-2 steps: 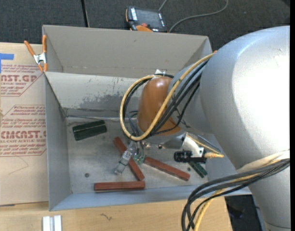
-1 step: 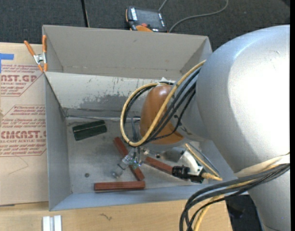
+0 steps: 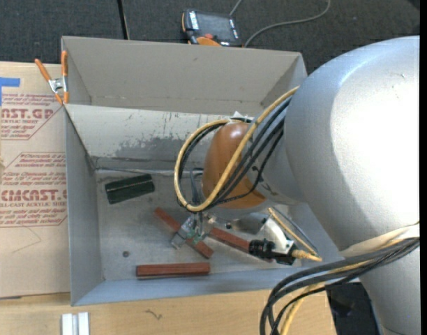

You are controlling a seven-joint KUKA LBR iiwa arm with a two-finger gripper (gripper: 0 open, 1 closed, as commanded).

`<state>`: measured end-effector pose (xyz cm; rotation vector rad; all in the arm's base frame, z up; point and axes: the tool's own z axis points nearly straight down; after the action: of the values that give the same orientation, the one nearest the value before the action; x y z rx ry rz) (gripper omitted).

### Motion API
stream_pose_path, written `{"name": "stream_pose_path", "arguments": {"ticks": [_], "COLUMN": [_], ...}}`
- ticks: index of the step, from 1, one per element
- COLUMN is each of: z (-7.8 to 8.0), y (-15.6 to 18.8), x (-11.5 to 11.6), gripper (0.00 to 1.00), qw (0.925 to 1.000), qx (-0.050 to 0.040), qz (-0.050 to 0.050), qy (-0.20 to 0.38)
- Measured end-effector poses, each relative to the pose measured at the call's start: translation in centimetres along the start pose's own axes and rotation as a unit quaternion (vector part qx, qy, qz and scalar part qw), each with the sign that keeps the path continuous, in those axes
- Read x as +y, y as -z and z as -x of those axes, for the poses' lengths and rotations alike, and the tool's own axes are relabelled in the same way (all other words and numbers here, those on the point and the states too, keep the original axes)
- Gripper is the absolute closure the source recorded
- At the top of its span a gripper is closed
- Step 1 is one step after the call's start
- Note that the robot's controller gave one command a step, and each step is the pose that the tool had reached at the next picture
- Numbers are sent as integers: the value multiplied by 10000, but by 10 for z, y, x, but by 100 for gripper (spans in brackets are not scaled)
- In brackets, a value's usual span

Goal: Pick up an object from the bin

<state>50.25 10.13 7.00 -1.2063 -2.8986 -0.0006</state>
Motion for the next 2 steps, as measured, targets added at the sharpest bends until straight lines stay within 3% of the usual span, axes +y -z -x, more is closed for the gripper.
{"name": "stream_pose_path", "arguments": {"ticks": [1, 2], "z": [0, 0], "y": [0, 35], "x": [0, 1], "gripper": [100, 100], "qw": [10000, 10000], "qx": [-1, -10], "qz": [-1, 9], "qy": [2, 4]}}
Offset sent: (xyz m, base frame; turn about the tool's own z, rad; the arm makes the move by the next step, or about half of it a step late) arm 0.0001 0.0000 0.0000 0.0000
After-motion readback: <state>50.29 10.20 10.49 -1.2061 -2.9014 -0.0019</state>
